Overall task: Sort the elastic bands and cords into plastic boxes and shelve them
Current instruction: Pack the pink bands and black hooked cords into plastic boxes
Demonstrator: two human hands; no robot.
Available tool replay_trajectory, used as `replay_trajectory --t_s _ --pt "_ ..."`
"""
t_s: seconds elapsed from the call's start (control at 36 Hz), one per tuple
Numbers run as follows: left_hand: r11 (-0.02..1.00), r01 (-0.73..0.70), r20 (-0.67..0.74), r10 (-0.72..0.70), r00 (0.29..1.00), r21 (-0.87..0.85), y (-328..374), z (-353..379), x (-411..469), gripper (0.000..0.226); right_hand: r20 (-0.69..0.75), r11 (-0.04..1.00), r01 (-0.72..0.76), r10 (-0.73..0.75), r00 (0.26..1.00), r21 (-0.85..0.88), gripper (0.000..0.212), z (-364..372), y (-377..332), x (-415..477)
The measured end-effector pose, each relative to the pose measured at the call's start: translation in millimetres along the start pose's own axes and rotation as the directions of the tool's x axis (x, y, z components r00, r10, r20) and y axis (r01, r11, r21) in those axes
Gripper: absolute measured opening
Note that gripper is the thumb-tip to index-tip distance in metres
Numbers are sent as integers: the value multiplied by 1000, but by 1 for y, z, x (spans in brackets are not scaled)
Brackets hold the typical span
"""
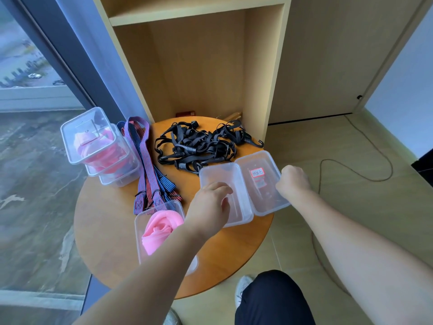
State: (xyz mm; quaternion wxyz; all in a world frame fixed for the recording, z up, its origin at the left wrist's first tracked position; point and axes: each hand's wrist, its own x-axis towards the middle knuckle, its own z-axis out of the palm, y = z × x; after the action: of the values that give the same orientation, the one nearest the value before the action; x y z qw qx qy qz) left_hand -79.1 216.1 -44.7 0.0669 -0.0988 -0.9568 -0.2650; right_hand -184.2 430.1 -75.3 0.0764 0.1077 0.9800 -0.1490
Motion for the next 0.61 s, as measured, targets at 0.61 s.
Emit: replay_trajectory --t_s 0.61 --pt "1000 14 -18 -14 1000 -4 -9 -3 9 30 -16 996 -60 61 998 70 24 0 -12 17"
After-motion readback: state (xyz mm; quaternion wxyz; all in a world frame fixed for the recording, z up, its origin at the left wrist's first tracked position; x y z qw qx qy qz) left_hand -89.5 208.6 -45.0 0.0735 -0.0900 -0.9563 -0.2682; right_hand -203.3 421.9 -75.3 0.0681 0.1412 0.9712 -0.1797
